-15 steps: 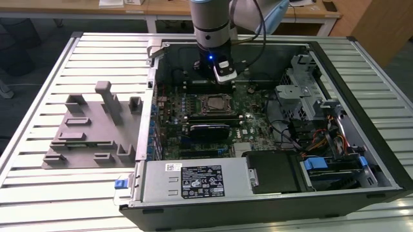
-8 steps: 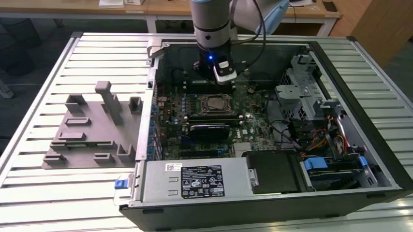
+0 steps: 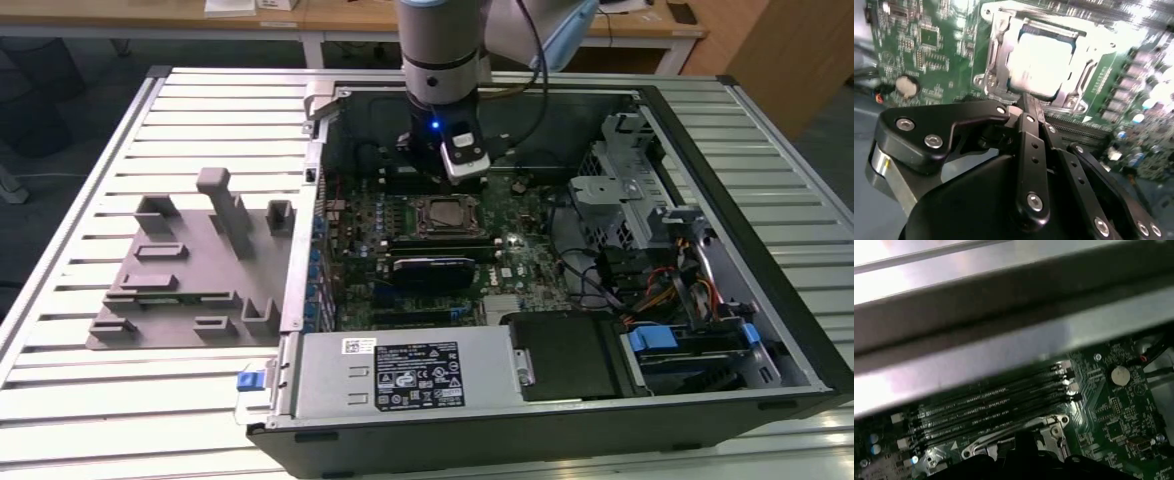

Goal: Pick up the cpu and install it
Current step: 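Install the first cpu locking lever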

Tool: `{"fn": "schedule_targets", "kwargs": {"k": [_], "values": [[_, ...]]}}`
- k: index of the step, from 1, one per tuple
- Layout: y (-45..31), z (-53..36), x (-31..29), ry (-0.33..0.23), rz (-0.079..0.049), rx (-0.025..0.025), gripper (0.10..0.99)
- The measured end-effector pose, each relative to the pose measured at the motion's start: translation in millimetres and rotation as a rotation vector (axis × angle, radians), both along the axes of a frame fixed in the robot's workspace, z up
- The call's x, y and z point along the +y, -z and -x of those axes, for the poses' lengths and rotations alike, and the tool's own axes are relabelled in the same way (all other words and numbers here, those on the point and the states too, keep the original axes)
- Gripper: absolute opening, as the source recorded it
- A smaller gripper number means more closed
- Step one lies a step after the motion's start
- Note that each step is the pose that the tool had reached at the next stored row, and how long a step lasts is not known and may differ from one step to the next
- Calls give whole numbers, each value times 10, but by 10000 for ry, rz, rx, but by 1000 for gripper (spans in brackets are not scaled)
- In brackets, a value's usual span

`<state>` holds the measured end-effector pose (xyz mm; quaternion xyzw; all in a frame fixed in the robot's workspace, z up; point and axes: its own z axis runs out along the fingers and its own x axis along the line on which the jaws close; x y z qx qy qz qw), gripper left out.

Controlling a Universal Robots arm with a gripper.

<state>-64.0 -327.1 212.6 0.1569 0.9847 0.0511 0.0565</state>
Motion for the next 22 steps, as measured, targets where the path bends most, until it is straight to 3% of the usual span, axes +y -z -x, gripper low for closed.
{"fn": "schedule_targets", "kwargs": {"k": [6,8,14,18,22], "values": [[3,0,-177,0,118,213,106],[5,0,-211,0,176,282,106],[4,0,-211,0,204,287,106],[3,-10,-211,5,587,291,106],[-53,-21,-211,3,656,298,106]]}}
